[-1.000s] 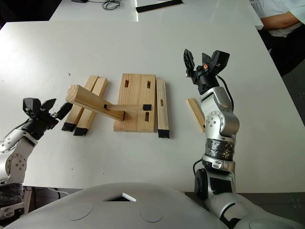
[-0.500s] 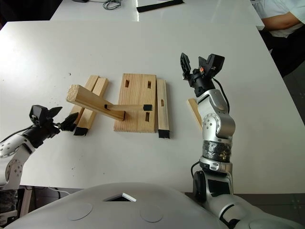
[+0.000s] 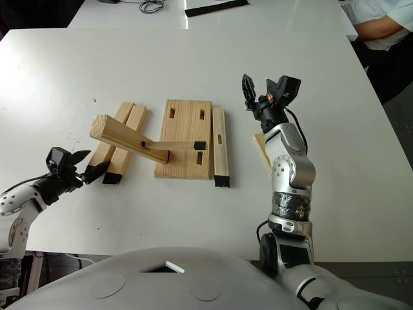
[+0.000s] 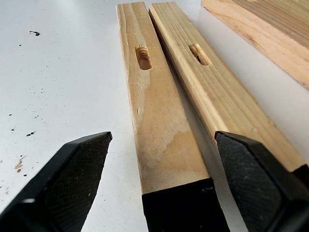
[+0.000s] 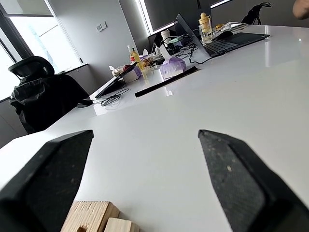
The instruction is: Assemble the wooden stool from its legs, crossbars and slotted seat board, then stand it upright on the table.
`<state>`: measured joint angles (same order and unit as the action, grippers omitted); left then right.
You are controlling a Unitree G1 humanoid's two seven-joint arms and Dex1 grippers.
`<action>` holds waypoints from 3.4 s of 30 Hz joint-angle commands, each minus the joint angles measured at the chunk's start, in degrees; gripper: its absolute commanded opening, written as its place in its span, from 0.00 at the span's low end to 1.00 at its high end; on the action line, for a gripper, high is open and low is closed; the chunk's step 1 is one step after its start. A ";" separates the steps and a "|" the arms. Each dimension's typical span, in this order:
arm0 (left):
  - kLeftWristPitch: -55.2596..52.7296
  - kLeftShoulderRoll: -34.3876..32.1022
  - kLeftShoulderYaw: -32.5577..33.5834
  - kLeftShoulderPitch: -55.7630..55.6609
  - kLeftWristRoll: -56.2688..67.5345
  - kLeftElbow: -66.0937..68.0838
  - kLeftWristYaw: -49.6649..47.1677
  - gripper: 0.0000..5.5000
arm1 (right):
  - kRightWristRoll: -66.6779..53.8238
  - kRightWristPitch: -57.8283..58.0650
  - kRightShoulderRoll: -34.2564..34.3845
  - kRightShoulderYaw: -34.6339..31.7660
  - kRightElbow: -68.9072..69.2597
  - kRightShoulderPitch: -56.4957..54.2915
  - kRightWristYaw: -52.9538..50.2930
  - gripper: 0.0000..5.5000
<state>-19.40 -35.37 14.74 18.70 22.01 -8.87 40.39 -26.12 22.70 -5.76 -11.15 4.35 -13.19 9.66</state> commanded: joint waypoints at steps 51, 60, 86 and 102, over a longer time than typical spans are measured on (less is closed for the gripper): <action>-19.99 -4.20 2.44 -38.79 43.61 -19.59 10.40 0.37 | -42.72 40.76 -24.81 -0.75 -4.82 -44.45 46.94 0.73; -18.73 -4.28 0.87 -35.37 41.03 -20.66 12.97 0.37 | -45.14 42.81 -25.90 -2.50 -5.46 -46.73 46.52 0.73; -17.10 -3.30 -1.16 -36.34 37.98 -17.13 10.37 0.37 | -44.27 40.15 -23.76 -4.68 -5.92 -42.74 42.16 0.38; -11.15 -4.03 3.50 -37.44 27.10 -2.74 6.25 0.70 | -23.74 18.47 -26.94 -3.81 -4.60 -32.56 38.70 0.37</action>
<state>-31.76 -39.69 16.81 -19.45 50.97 -13.39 47.83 -53.94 44.98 -30.45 -15.87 -2.99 -51.04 46.90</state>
